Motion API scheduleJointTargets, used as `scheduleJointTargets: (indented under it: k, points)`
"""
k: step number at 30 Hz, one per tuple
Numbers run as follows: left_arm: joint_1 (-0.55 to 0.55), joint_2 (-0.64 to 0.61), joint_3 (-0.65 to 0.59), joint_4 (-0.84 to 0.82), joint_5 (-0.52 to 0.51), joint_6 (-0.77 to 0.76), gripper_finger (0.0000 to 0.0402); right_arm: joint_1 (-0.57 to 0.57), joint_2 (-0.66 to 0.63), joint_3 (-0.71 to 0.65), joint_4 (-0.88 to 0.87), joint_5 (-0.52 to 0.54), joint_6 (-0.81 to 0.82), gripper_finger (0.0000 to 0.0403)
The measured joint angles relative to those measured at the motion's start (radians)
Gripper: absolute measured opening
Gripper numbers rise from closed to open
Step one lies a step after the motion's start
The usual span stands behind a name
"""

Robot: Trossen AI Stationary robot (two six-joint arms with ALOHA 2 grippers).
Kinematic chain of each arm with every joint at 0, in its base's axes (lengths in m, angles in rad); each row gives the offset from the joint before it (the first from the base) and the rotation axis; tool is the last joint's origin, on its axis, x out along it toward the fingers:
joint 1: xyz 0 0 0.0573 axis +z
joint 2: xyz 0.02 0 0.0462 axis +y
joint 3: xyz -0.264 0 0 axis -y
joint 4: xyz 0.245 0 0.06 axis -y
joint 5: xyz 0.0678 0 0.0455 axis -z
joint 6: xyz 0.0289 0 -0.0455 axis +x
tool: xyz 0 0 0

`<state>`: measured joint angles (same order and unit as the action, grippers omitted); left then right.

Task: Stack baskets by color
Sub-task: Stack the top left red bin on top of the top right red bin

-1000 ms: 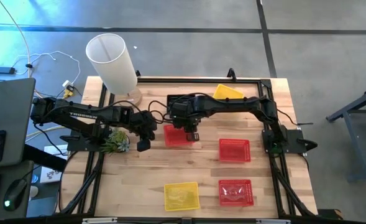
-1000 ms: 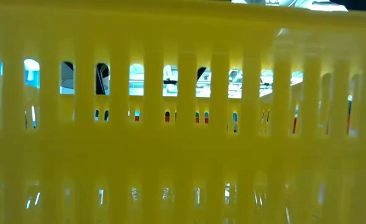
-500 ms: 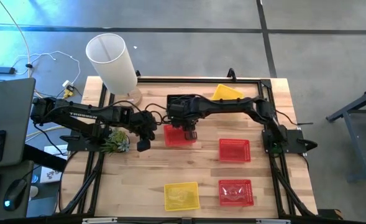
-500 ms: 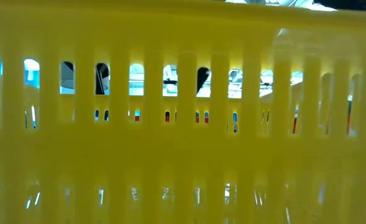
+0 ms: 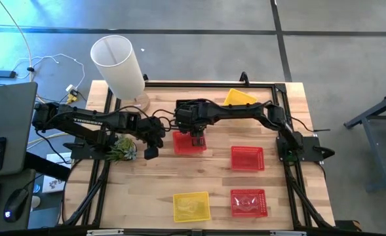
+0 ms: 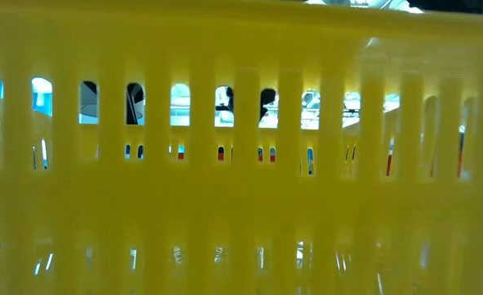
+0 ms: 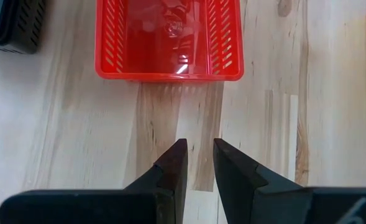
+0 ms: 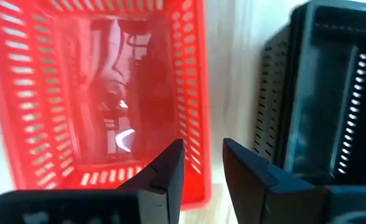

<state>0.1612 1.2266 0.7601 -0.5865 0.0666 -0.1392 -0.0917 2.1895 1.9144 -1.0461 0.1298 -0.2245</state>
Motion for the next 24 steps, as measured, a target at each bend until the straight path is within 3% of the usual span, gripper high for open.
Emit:
scheduleJointTargets:
  k: [13,20,24]
  points:
    - [0.0,0.0,0.0,-0.022,0.0,0.001,0.0064,0.0,0.069,0.0,0.024,0.024,0.005,0.0092]
    - [0.0,0.0,0.0,-0.023,0.0,0.004,0.0064,0.0,0.069,0.002,-0.019,0.016,0.006,0.0012]
    - [0.0,0.0,0.0,-0.023,0.0,0.004,0.0064,0.001,0.068,0.002,-0.036,0.017,0.023,0.0015]
